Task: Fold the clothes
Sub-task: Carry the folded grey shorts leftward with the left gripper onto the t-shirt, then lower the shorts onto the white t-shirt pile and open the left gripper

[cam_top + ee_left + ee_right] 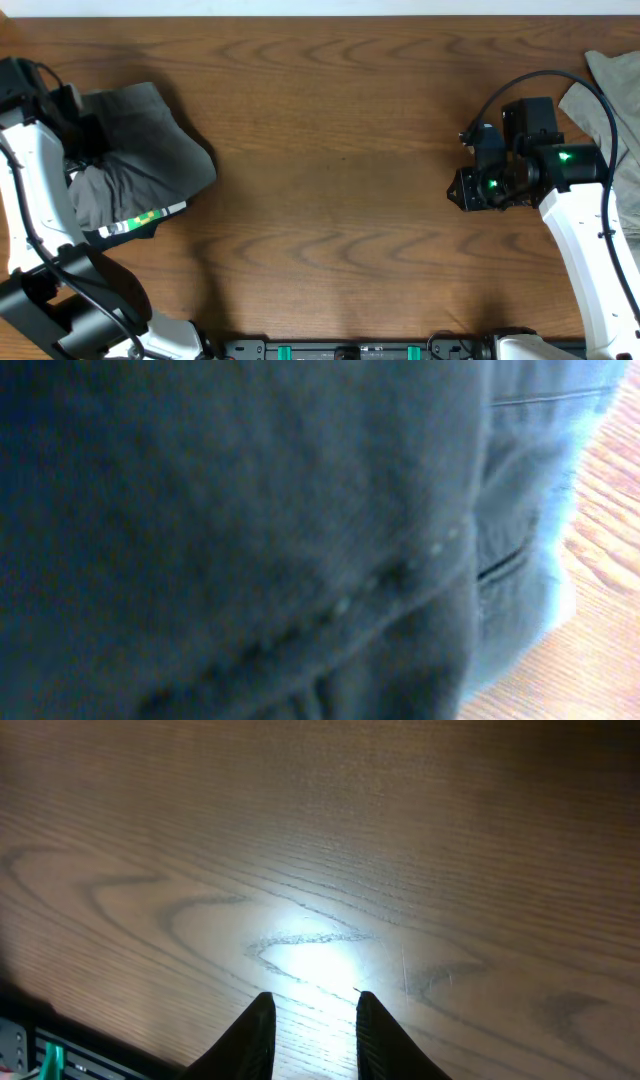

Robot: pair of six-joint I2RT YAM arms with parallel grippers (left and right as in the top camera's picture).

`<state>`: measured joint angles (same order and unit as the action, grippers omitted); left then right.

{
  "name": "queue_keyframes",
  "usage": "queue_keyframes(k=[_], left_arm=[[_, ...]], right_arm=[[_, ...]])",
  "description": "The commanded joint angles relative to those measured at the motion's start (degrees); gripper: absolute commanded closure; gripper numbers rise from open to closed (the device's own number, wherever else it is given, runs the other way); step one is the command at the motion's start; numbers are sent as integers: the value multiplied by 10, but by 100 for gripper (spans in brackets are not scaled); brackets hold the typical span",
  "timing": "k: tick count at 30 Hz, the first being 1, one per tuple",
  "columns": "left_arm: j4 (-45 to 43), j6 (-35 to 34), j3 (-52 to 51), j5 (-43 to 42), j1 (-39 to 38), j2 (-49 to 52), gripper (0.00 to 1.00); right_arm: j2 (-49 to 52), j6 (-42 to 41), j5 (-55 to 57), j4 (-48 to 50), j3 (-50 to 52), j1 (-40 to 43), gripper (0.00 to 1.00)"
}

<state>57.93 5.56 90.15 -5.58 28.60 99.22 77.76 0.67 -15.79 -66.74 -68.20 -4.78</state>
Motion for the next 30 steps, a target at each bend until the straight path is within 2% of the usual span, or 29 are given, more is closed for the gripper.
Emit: queue_keyframes(k=[1, 2, 4, 8, 10, 16, 20, 26, 30], left_arm=[[-3, -32, 20, 12, 25, 9, 93], [-4, -39, 20, 12, 32, 9, 93], [-4, -47, 20, 12, 44, 9, 83], [-4, -93, 20, 12, 77, 9, 30], [-3, -120, 20, 12, 96, 9, 22], [14, -190, 20, 1, 151, 9, 21], [13, -168, 20, -102, 162, 5, 21], [5, -140, 20, -184, 156, -34, 22], [-14, -109, 20, -257, 153, -88, 33]], right_arm=[[-2, 7, 1, -2, -6, 10, 74], [-2, 7, 1, -2, -6, 10, 74], [-2, 7, 1, -2, -6, 10, 74], [-2, 6, 1, -5, -6, 10, 74], [-2, 7, 1, -8, -6, 10, 74], [-2, 7, 1, -12, -6, 10, 74], [-2, 7, 2, -12, -6, 10, 74], [-2, 7, 8, -12, -6, 10, 74], [-2, 7, 10, -12, -6, 10, 74]])
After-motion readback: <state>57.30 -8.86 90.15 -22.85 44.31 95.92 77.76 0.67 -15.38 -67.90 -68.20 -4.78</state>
